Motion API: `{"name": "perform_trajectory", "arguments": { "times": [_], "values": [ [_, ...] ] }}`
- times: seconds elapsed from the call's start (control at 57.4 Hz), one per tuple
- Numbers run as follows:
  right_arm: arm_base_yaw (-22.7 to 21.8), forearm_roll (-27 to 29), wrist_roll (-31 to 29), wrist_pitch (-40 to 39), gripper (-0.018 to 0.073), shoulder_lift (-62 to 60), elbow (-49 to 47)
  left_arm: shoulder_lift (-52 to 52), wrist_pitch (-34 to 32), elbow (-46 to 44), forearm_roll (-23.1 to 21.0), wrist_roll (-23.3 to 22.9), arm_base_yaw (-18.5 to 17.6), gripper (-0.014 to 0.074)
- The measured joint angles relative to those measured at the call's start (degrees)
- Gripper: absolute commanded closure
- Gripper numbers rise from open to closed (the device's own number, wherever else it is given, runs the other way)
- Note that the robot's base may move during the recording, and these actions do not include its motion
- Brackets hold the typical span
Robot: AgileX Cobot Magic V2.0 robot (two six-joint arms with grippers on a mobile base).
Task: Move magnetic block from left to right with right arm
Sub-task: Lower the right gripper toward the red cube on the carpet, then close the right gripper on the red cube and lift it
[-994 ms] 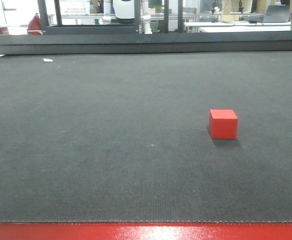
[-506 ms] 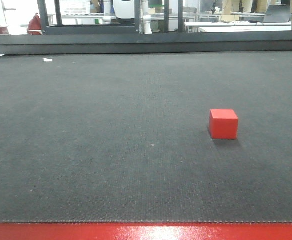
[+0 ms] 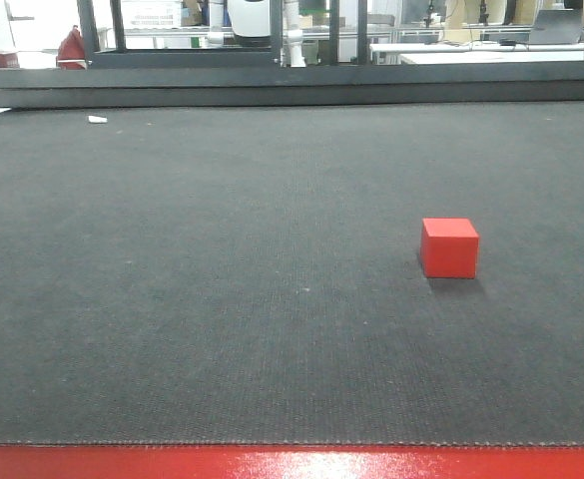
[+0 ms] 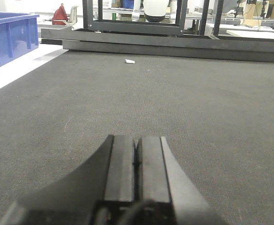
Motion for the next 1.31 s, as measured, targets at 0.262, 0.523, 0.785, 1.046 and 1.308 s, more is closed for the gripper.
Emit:
{"name": "perform_trajectory", "arguments": {
  "times": [0.262,0.523,0.785,1.046,1.308],
  "values": [
    [0.00,-0.02,0.00,2.60,0.0150,17.51,-15.85,0.00,0.00,0.00,0.00,0.00,0.00,0.0722],
    [6.38,-0.79,0.00,8.36,0.0028,38.27,-30.39,0.00,0.00,0.00,0.00,0.00,0.00,0.0722],
    [21.59,-0.91,6.00,27.84,0.0060,61.67,-48.97,0.00,0.00,0.00,0.00,0.00,0.00,0.0722],
    [28.85,-2.88,21.05,38.25,0.0062,80.40,-60.12,0.00,0.00,0.00,0.00,0.00,0.00,0.0722],
    [30.25,-4.96,29.84,40.96,0.0062,91.45,-63.89,0.00,0.00,0.00,0.00,0.00,0.00,0.0722]
  ]
}}
